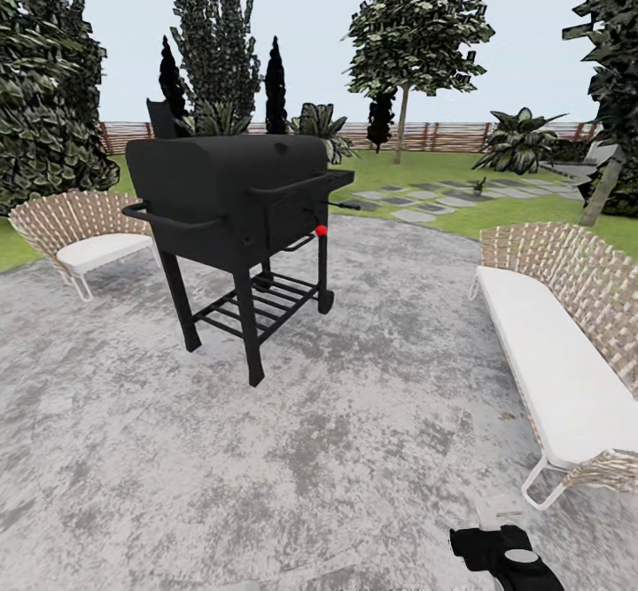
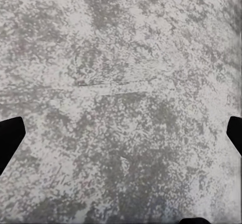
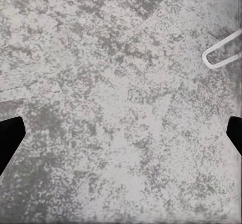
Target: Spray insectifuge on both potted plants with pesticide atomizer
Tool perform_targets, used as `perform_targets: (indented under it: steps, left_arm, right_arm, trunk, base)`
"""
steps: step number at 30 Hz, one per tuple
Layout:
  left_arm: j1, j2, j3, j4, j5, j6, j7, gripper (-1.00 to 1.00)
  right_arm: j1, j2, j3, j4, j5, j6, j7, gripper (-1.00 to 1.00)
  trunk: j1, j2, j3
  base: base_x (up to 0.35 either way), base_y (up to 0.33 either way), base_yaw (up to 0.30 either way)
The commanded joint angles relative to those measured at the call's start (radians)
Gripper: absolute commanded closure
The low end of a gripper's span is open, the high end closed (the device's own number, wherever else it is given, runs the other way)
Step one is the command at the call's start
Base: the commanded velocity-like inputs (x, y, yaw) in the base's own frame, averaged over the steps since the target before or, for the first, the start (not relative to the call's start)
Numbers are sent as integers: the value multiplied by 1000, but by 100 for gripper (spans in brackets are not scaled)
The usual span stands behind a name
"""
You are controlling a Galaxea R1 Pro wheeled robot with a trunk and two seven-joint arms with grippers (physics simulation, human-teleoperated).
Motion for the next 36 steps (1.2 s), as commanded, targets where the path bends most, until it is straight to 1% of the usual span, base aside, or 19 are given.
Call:
perform_targets:
  steps: [1, 6, 12, 13, 16, 19, 21, 26, 30, 36]
  left_arm:
    - [0, 0, 0, 0, 0, 0, 0, -100]
    - [0, 0, -1, 1, -1, 1, 0, -100]
    - [0, -1, -3, 1, -2, 3, 0, -100]
    - [0, -9, -3, 2, -2, 6, 0, -100]
    - [0, -20, -4, 2, -2, 11, 0, -100]
    - [0, -25, -4, 2, -4, 12, -1, -100]
    - [0, -25, -16, 4, -5, 13, -1, -100]
    - [-1, -23, -34, 13, -5, 13, 0, -100]
    - [-3, -24, -36, 20, -5, 9, 0, -100]
    - [-3, -23, -37, 23, -4, 7, 4, -100]
  right_arm:
    - [0, 0, 0, 0, 0, 0, 0, -100]
    - [0, 0, 0, 0, 0, 0, 0, -100]
    - [0, 0, -1, 1, 0, 1, 2, -100]
    - [0, 0, -1, 2, 0, 0, 3, -100]
    - [0, 0, -3, 2, 0, -1, 4, -100]
    - [-6, 0, -3, 3, -2, -3, 6, -100]
    - [-76, 1, -2, 8, -9, 0, 4, -100]
    - [-161, 2, -3, 11, -14, -3, 4, -100]
    - [-184, 3, -4, 11, -17, -8, 9, -100]
    - [-188, 7, -6, 9, -18, -16, 14, -100]
  trunk:
    - [0, 0, -1]
    - [0, 0, -4]
    - [0, 0, -6]
    - [0, 0, -6]
    - [0, 0, -6]
    - [0, 0, -6]
    - [0, 0, -6]
    - [0, 0, -6]
    - [0, 0, -6]
    - [0, 0, -6]
  base:
    - [6, -112, -284]
    - [129, -166, -233]
    - [280, -133, -28]
    - [308, -26, -1]
    - [311, -11, -1]
    - [313, -2, 0]
    - [313, 0, 0]
    - [313, 0, 0]
    - [313, 0, 0]
    - [313, 0, 0]
